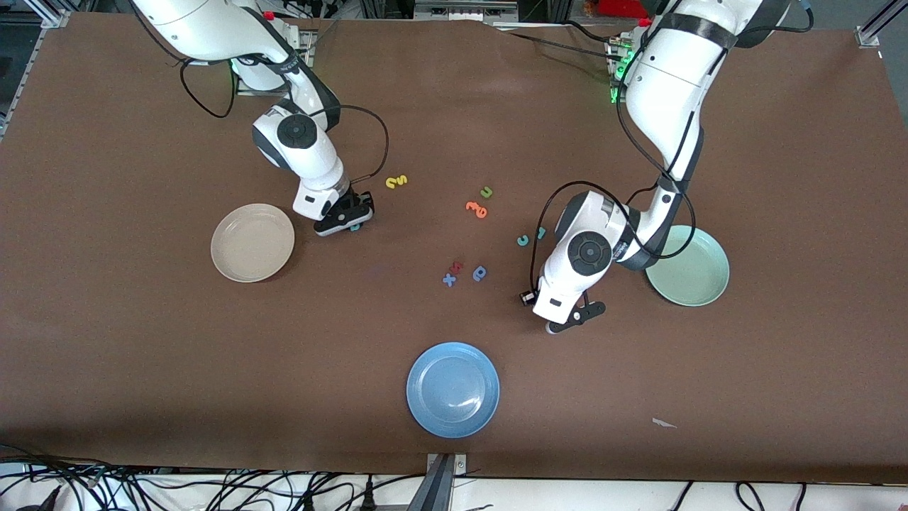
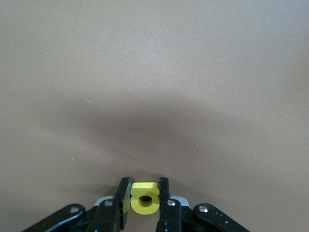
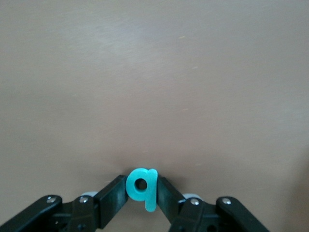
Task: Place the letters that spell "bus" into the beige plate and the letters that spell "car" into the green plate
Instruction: 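Drop the teal q on the beige plate while the left gripper drops yellow on green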
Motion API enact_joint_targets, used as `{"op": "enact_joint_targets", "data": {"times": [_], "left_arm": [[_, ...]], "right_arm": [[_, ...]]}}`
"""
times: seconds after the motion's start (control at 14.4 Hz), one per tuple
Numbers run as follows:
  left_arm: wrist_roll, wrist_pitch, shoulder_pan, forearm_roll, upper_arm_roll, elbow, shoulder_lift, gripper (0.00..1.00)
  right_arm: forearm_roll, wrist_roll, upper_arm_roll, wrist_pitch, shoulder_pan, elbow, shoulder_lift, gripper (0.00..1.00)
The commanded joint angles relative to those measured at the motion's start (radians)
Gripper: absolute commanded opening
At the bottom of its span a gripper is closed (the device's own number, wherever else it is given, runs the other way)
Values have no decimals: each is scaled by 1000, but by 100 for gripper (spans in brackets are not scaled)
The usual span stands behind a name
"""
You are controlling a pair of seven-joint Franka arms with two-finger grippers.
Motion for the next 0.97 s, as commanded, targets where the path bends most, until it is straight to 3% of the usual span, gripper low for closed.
{"op": "enact_joint_targets", "data": {"times": [0.0, 0.21, 0.42, 0.9], "left_arm": [[-2, -7, -7, 3, 12, 28, 9, 0], [3, -27, -3, 3, 13, 31, 0, 0], [72, -85, 23, 3, 15, 33, -16, 0], [440, -381, 181, 55, 12, 16, -138, 0]], "right_arm": [[-16, -78, -27, -131, -4, 5, -90, 0], [-6, -204, -28, -209, -52, 5, -163, 0], [121, -418, -34, -250, -95, 5, -213, 0], [143, -649, -34, -236, -218, -4, -184, 0]]}}
